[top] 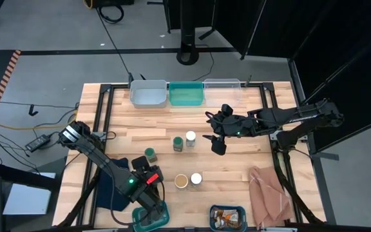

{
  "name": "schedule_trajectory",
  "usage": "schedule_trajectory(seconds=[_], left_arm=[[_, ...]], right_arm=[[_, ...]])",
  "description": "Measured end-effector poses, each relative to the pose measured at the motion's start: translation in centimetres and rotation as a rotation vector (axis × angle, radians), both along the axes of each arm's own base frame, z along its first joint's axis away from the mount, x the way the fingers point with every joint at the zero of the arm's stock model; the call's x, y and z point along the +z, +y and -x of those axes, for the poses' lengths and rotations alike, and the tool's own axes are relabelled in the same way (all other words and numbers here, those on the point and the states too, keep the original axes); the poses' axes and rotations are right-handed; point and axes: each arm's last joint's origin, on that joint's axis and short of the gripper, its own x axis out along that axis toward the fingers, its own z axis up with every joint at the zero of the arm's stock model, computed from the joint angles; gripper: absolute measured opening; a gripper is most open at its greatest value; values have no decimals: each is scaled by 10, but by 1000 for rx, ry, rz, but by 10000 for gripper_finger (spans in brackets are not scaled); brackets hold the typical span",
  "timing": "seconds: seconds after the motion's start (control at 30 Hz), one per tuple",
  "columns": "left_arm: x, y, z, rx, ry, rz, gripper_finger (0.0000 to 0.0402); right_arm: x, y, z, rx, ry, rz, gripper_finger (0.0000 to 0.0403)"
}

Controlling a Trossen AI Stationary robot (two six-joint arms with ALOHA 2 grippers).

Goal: Sort spices by type
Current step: Put the left gold seasoning bottle into the gray bin

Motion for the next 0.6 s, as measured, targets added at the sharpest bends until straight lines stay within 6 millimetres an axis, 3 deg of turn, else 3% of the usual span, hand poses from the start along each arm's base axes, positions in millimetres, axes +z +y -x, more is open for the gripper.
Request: schedule_trajectory(seconds=[0.3, 0.6], left_arm=[[-2, 3, 0, 21, 10, -6, 334], [-21, 4, -1, 4, 34, 52, 333]], right_arm=[[0, 0, 0, 0, 0, 0, 301], [0, 0, 0, 0, 0, 0, 296]])
